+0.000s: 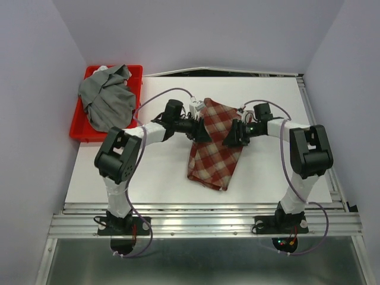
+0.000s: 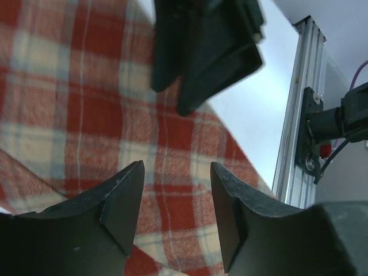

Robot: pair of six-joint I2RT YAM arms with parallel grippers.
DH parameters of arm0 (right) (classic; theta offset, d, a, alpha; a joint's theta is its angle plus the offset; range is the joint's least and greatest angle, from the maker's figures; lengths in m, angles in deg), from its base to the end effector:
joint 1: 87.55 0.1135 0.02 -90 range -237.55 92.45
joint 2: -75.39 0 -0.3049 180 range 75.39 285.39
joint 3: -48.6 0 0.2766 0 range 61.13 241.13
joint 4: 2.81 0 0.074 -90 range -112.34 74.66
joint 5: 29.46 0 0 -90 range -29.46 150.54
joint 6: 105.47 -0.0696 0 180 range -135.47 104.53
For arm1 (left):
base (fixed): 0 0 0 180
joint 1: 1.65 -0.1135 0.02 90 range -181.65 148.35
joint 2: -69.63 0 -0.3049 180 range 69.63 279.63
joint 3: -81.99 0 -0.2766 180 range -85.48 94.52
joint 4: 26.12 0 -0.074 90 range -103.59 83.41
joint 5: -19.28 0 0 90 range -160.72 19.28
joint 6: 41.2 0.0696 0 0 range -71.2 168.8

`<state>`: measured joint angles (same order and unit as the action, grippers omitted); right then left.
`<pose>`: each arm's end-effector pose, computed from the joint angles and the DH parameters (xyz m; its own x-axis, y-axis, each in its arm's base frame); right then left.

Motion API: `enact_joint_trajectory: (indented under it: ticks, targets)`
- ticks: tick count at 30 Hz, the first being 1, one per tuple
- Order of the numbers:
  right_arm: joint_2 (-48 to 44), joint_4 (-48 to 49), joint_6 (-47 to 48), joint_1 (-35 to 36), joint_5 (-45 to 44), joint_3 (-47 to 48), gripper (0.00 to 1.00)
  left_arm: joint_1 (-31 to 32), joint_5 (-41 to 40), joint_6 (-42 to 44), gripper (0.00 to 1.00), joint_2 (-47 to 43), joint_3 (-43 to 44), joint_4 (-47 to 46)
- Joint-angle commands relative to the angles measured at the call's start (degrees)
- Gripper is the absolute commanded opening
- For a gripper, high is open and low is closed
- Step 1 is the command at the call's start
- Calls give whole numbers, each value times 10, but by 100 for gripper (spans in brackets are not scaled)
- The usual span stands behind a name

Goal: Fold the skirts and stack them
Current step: Fold the skirt

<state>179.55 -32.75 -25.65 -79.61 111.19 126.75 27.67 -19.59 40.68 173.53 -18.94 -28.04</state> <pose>0.3980 0.1098 0.1900 -0.8990 -0.0122 -0.4379 -0.3632 0.5795 0.7296 0.3681 -0.2689 0.2475 -0.4677 0.1610 -0.8691 0.8753 0.2209 -0.4302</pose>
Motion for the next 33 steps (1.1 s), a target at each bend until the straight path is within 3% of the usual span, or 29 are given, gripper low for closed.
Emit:
enact_joint_trajectory:
  ticks: [1, 7, 11, 14, 16, 17, 18, 19, 20, 21, 24, 27, 33]
  targets:
    - [57, 33, -24, 0, 44, -44, 62, -32, 57, -88, 57, 72, 17, -68]
    - [148, 30, 46, -17, -18, -33, 61, -79, 47, -137, 49, 184, 23, -91]
    - [156, -24, 132, -17, -51, -2, 60, -85, 55, -78, 51, 179, 33, -9]
    - [128, -60, 164, -17, -64, 15, 60, -80, 57, 25, 65, 95, 23, 78]
    - [102, -83, 171, -17, -60, 23, 61, -74, 14, 149, 78, 15, 25, 169]
    - [72, -101, 170, -17, -47, 27, 62, -67, -78, 294, 88, -68, 1, 225]
    - [72, -101, 170, -17, -47, 27, 62, -66, -79, 296, 88, -97, 1, 225]
    - [50, -105, 165, -17, -40, 26, 63, -56, -110, 334, 99, -123, -10, 252]
    - [40, -106, 162, -11, -37, 24, 63, -46, -183, 373, 99, -150, -38, 259]
    - [29, -108, 157, -11, -35, 25, 63, -35, -217, 450, 99, -203, -58, 261]
    - [-2, -112, 156, -5, -32, 26, 64, 6, -327, 554, 99, -319, -175, 229]
    - [-14, -121, 166, 8, -45, 28, 65, 20, -348, 713, 98, -431, -300, 152]
    - [9, -119, 176, 31, -60, 26, 66, 67, -394, 862, 98, -510, -451, 74]
